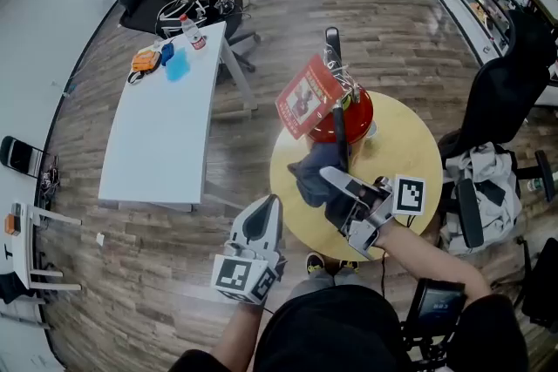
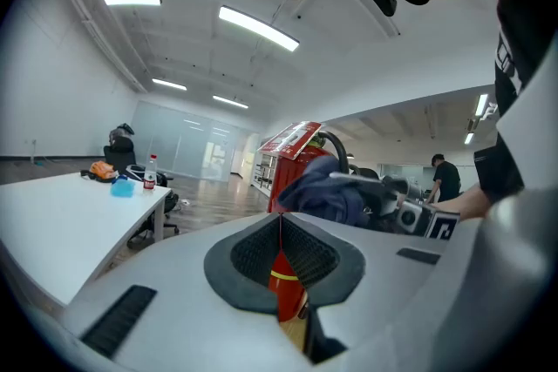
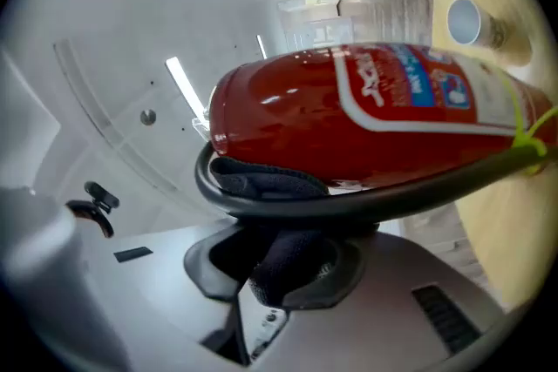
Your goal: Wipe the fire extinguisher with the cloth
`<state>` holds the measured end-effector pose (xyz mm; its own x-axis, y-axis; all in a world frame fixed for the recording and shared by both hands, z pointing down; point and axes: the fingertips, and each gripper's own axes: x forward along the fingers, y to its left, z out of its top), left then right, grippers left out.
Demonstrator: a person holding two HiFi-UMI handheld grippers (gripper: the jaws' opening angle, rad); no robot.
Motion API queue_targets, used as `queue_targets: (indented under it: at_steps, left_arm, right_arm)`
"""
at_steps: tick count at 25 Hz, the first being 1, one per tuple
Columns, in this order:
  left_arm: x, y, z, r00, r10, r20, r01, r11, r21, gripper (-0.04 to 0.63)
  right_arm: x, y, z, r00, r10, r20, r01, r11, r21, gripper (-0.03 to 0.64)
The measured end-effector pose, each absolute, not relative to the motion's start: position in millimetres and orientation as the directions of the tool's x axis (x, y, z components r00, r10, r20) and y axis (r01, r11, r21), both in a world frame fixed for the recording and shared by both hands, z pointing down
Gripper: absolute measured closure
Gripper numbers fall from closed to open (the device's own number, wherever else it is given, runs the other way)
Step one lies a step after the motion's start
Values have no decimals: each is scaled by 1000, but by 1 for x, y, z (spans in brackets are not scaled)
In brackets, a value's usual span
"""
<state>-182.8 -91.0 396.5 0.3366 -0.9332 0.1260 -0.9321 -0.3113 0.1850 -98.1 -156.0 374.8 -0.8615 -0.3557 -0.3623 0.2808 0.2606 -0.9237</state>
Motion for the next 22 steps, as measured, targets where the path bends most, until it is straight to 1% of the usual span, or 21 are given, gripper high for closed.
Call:
queue_targets:
  at_steps: [2, 4, 7, 11, 13, 18, 22]
  left_arm:
    - [-180, -92, 394, 346, -931, 118, -929, -322, 182, 571]
    - [-178, -92, 391, 350, -930, 112, -928, -327, 180, 571]
    - [-178, -90, 393, 350, -931, 108, -928, -328, 177, 571]
    - [-182, -88, 397, 345, -931, 121, -931, -322, 174, 571]
    - [-184, -86, 400, 340, -931, 133, -933, -317, 173, 571]
    - [-195, -81, 407, 320, -932, 169, -942, -293, 165, 571]
    - [-201, -80, 419, 312, -927, 207, -945, -280, 169, 571]
  right_arm:
    - [-100, -155, 344, -821, -360, -444, 375, 247, -894, 531]
    - [-100, -154, 322, -797, -360, -485, 417, 254, -873, 531]
    - [-102, -154, 318, -800, -364, -477, 398, 274, -876, 531]
    - [-103, -159, 334, -813, -387, -435, 316, 335, -888, 531]
    - [-104, -165, 356, -825, -420, -377, 255, 320, -913, 531]
    - [-110, -171, 461, -860, -489, -144, 30, 233, -972, 531]
    - [-105, -170, 569, -863, -496, 95, -199, 162, -966, 531]
